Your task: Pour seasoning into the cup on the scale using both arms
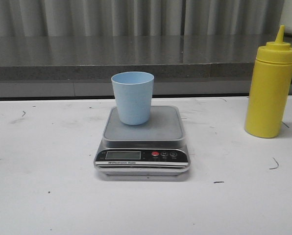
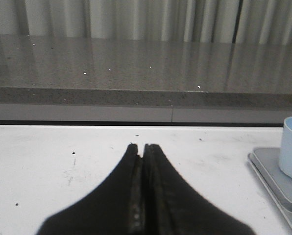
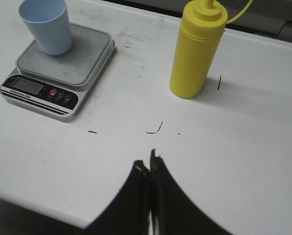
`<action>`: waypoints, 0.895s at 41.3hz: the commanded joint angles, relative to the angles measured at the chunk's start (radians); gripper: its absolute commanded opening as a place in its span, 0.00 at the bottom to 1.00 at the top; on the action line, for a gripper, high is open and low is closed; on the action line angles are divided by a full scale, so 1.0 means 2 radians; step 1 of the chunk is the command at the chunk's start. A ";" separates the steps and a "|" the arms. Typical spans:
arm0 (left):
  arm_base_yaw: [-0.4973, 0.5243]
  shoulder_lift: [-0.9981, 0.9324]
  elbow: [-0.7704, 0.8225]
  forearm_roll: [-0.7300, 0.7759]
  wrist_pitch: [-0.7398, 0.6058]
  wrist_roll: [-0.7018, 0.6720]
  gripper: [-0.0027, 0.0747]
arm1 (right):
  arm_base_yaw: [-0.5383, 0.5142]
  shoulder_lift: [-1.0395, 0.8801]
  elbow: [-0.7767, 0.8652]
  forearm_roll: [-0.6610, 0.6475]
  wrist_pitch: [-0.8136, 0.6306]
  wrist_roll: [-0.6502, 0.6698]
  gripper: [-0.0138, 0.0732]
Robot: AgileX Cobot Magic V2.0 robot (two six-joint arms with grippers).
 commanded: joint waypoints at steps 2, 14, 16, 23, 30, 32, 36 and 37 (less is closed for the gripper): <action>0.016 -0.045 0.045 -0.027 -0.085 -0.002 0.01 | 0.000 0.004 -0.016 -0.013 -0.028 -0.005 0.08; 0.019 -0.074 0.059 -0.028 -0.051 -0.002 0.01 | 0.000 0.004 -0.016 -0.013 -0.026 -0.005 0.08; 0.019 -0.074 0.059 -0.028 -0.051 -0.002 0.01 | 0.000 0.004 -0.016 -0.013 -0.026 -0.005 0.08; 0.019 -0.073 0.059 -0.028 -0.051 -0.002 0.01 | 0.000 0.004 -0.016 -0.013 -0.024 -0.005 0.08; 0.019 -0.073 0.059 -0.028 -0.051 -0.002 0.01 | 0.000 0.004 -0.016 -0.013 -0.024 -0.005 0.08; 0.019 -0.073 0.059 -0.028 -0.051 -0.002 0.01 | 0.000 0.004 -0.016 -0.013 -0.024 -0.005 0.08; 0.019 -0.073 0.059 -0.028 -0.051 -0.002 0.01 | 0.000 0.004 -0.016 -0.013 -0.024 -0.005 0.08; 0.019 -0.073 0.059 -0.028 -0.051 -0.002 0.01 | 0.000 0.004 -0.016 -0.013 -0.024 -0.005 0.08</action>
